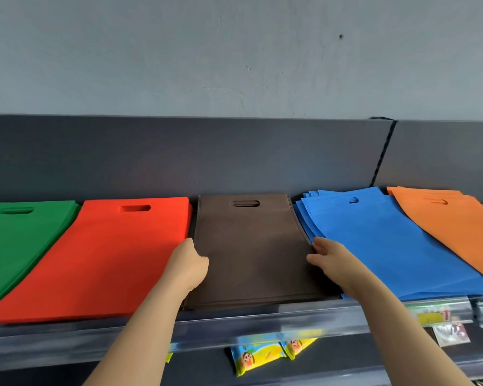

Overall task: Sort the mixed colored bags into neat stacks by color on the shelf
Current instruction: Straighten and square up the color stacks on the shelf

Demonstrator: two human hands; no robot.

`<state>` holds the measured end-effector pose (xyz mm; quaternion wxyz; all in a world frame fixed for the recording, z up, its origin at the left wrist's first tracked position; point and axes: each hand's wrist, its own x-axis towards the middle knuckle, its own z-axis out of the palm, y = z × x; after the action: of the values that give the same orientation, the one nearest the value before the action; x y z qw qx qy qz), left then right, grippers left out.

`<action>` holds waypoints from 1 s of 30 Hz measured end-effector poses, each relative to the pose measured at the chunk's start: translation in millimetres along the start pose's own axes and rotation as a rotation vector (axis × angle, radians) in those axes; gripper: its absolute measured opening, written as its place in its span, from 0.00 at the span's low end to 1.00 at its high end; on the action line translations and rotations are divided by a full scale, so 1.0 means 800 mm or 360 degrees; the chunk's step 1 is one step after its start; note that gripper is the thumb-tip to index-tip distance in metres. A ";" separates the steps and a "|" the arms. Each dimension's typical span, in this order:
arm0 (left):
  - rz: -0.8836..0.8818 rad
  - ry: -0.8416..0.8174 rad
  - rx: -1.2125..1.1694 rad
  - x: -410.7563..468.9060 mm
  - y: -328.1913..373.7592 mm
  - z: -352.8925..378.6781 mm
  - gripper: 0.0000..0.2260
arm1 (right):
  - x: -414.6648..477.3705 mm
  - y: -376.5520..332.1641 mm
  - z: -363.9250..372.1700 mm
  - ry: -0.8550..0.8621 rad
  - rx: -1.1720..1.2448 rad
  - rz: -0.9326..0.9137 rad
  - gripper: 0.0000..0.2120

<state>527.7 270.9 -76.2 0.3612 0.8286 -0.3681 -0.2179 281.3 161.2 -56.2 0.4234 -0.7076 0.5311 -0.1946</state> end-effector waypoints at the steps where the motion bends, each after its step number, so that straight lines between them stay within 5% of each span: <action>1: 0.0002 -0.0001 0.0011 -0.003 0.002 -0.001 0.10 | -0.005 -0.004 0.002 -0.0018 0.0037 -0.0017 0.19; 5: -0.0002 -0.0043 -0.0014 -0.012 0.003 -0.004 0.16 | -0.018 -0.005 0.002 -0.0040 0.0034 -0.0055 0.19; 10: 0.0053 -0.0095 0.0041 -0.042 0.004 -0.006 0.10 | -0.037 0.011 0.010 -0.0083 -0.0192 -0.0164 0.23; 18: 0.0063 -0.0126 0.0054 -0.064 0.005 -0.013 0.29 | -0.045 0.026 -0.003 -0.0107 -0.0026 -0.0102 0.38; 23: 0.0074 -0.0103 0.0059 -0.069 0.007 -0.015 0.29 | -0.050 0.029 -0.001 -0.0173 0.0085 -0.0075 0.42; 27: 0.0108 -0.0073 0.0178 -0.067 0.009 -0.015 0.24 | -0.050 0.023 0.006 -0.0180 -0.0189 -0.0116 0.20; 30: 0.0101 -0.0122 0.0245 -0.067 0.005 -0.015 0.25 | -0.047 0.019 -0.001 -0.0222 -0.0317 -0.0139 0.16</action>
<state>499.2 315.3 -60.2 0.2888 0.8329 -0.4234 -0.2090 258.7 194.2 -61.3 0.3780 -0.7805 0.4859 -0.1093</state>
